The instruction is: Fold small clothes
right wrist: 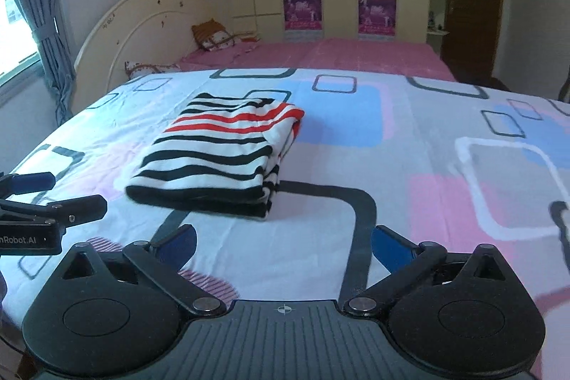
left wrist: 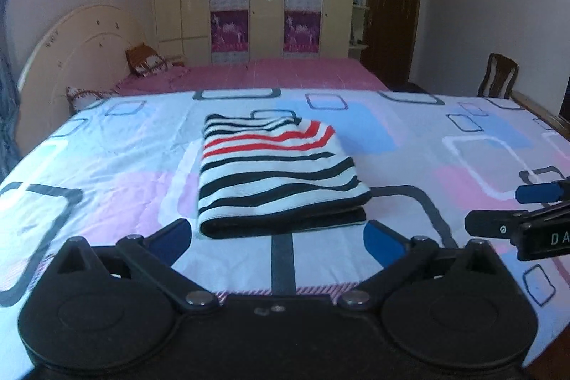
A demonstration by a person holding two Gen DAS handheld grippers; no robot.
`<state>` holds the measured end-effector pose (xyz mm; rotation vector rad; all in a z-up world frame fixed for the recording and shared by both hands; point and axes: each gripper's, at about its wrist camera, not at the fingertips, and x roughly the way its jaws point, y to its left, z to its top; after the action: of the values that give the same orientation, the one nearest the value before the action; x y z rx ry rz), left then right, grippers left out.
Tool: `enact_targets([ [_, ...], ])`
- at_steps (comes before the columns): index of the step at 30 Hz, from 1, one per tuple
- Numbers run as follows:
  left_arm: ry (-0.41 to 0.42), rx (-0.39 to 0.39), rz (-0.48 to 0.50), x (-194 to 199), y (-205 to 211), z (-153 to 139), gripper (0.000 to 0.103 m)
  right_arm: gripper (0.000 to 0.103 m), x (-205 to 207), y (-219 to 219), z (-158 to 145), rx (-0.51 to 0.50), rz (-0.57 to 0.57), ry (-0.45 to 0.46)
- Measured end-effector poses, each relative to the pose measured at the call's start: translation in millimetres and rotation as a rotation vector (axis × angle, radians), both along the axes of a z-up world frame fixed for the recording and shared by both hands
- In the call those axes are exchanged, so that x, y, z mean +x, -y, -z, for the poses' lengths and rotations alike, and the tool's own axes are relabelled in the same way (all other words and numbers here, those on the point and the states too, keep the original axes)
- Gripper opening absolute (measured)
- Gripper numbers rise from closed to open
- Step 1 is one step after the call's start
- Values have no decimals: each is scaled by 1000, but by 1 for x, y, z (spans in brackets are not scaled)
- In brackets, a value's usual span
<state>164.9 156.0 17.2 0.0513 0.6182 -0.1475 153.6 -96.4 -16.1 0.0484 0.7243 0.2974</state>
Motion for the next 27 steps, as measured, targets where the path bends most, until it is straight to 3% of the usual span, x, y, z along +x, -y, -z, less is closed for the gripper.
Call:
enact_targets([
  [6, 35, -40, 1, -43, -1, -23, 103, 103, -51, 1, -32, 6, 32, 81],
  [11, 61, -28, -3, -77, -2, -35, 103, 103, -83, -1, -49, 11, 52, 96],
  [16, 64, -65, -17, -98, -10, -41, 103, 103, -111, 0, -53, 21, 47, 101],
  [27, 100, -47, 1, -123, -8, -49, 103, 103, -144, 7, -59, 51, 68, 112],
])
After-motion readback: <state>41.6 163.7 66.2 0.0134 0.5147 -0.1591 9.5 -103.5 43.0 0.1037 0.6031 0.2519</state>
